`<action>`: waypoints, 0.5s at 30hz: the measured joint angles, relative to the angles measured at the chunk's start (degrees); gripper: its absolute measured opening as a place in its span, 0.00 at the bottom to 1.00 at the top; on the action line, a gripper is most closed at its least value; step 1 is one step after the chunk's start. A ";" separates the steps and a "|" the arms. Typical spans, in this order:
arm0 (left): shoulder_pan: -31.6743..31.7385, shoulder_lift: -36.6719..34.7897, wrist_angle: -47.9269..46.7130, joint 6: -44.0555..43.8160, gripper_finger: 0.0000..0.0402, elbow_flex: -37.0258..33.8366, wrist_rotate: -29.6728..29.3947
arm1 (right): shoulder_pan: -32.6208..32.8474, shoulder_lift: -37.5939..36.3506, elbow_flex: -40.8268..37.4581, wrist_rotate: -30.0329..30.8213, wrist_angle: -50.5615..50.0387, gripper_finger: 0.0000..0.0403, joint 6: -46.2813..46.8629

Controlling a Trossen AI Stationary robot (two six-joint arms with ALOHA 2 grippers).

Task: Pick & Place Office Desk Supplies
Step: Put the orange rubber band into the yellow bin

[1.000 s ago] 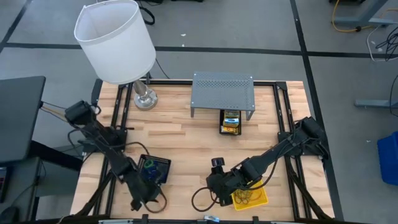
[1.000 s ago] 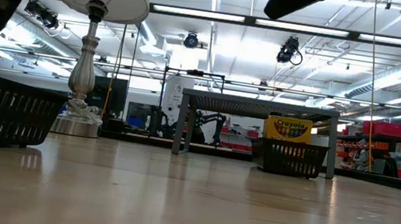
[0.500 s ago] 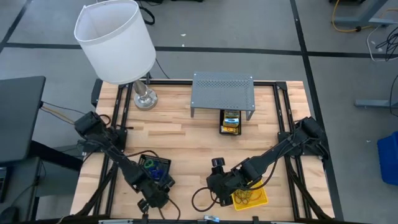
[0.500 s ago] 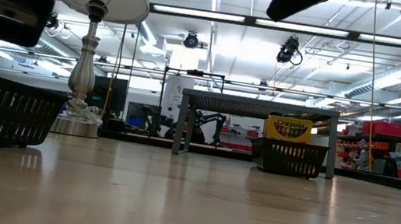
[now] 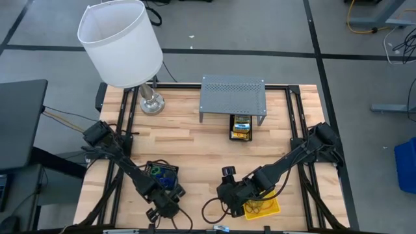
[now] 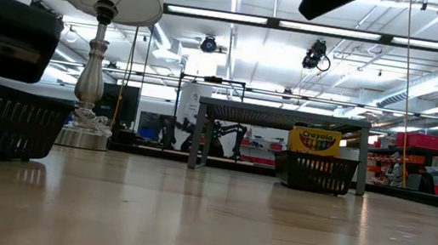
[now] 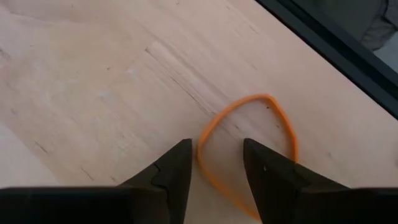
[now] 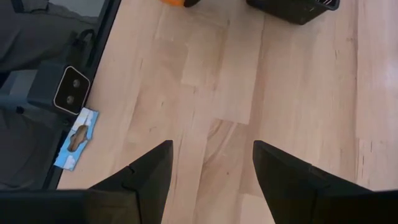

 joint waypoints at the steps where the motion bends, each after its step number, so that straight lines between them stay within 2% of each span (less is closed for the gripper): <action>1: 0.11 0.08 0.04 0.13 0.36 0.00 -0.32 | 0.00 0.00 0.00 0.02 0.00 0.57 0.00; 5: 0.48 0.22 0.14 -0.10 0.26 -0.02 -1.76 | -0.02 0.00 0.00 0.02 0.02 0.57 0.00; 10: 1.20 0.31 0.39 -0.36 0.04 -0.04 -3.49 | -0.02 0.00 0.00 0.04 0.11 0.57 0.02; 15: 1.25 0.35 1.89 -2.08 0.01 -0.18 -6.54 | 0.08 0.00 0.00 0.20 0.11 0.57 0.44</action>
